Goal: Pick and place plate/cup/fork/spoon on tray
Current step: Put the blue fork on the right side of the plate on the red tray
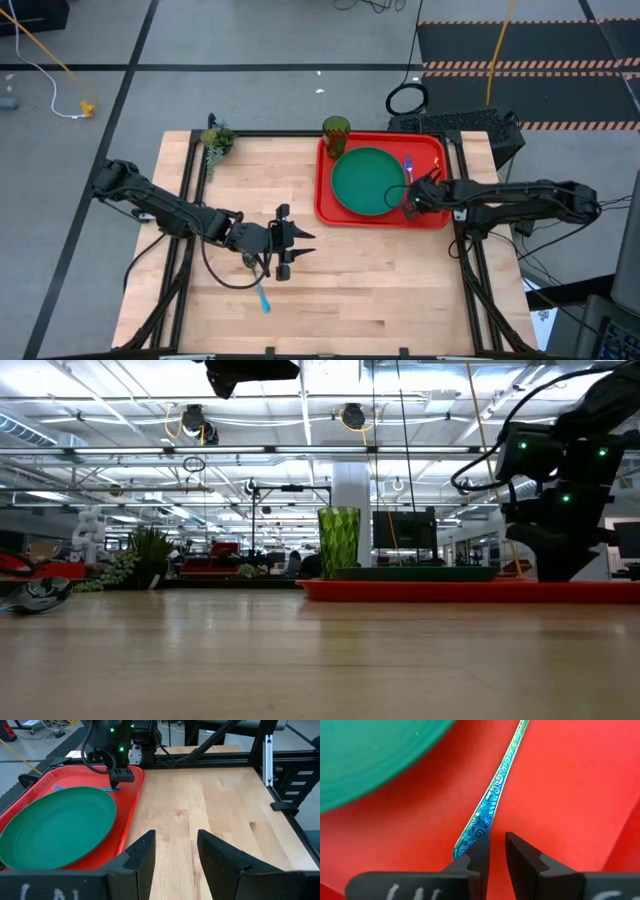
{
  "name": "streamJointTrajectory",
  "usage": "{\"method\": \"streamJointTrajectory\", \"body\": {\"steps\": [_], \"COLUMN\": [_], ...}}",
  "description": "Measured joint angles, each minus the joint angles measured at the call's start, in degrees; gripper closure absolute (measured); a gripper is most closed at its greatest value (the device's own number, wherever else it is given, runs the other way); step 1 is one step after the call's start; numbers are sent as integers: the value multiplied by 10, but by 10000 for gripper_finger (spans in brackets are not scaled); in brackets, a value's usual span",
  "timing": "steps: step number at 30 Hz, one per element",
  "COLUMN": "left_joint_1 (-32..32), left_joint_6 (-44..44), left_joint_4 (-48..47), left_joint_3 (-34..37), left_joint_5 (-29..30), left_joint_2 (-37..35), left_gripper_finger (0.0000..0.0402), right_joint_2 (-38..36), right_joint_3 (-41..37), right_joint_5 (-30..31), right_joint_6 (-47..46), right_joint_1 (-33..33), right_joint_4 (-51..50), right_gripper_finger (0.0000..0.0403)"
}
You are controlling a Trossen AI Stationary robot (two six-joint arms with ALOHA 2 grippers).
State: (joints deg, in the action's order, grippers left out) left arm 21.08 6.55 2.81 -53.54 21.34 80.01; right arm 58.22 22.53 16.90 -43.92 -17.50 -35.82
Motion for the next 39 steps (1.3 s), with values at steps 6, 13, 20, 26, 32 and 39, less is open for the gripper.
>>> {"method": "streamJointTrajectory", "body": {"steps": [6, 13, 20, 26, 32, 39], "left_joint_1": [0, 0, 0, 0, 0, 0], "left_joint_6": [3, 2, 2, 1, 1, 1], "left_joint_4": [0, 0, 0, 0, -1, -2], "left_joint_3": [0, 0, 0, 0, 0, 0], "left_joint_5": [0, 0, 0, 0, 0, 0], "left_joint_2": [0, 0, 0, 0, 0, 0], "left_gripper_finger": [252, 252, 252, 252, 252, 252], "right_joint_2": [0, -11, -36, -72, -122, -166], "right_joint_3": [-17, -19, -19, -20, -20, -20], "right_joint_5": [0, -6, -26, -38, -52, -52], "right_joint_6": [2, -2, -8, -8, -4, -14], "right_joint_1": [0, 0, 0, 0, 0, 0], "right_joint_4": [29, 44, 41, 37, 20, 7], "right_gripper_finger": [348, 348, 348, 348, 348, 348]}}
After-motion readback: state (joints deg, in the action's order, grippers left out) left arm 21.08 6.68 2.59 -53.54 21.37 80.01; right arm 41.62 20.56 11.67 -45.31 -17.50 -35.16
